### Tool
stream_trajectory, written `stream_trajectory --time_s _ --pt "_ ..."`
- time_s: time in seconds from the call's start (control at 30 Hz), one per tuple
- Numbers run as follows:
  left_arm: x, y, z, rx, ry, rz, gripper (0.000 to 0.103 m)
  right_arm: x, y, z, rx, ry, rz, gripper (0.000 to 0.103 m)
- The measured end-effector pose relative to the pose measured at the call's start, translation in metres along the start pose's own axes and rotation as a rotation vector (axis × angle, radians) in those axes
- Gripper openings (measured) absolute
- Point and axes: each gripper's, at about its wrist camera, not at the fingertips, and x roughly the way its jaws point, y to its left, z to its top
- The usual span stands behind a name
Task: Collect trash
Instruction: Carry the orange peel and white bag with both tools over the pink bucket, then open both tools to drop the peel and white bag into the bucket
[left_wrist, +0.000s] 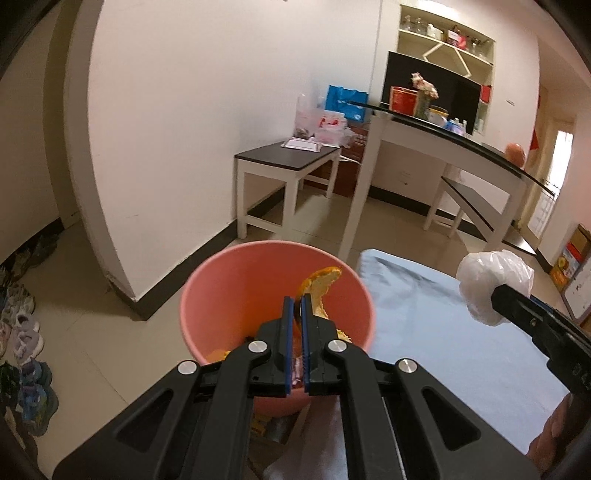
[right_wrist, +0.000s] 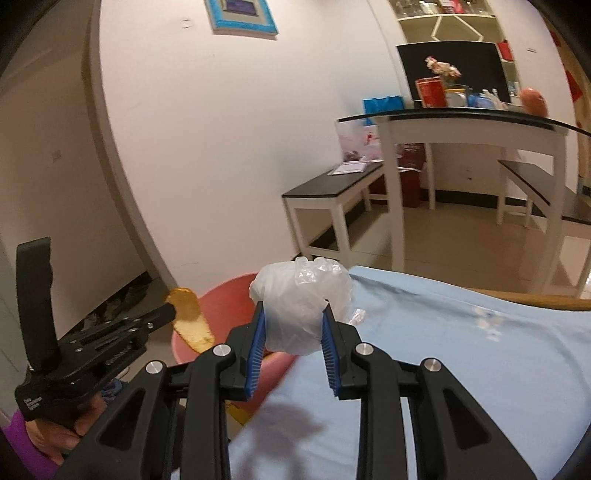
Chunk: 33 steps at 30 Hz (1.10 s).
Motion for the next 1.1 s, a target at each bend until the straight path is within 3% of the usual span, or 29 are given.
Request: stream_trajectory --time_s 0.4,1.1 --pt "0.023 0.042 0.003 -0.07 0.023 0.028 0.003 0.048 0.044 0.006 -0.054 0.068 0.028 0.028" --pt "0.06 0.058 0.0 -0.076 0.079 0.051 0.003 0.098 0.048 0.001 -0.041 0.158 0.059 0.028"
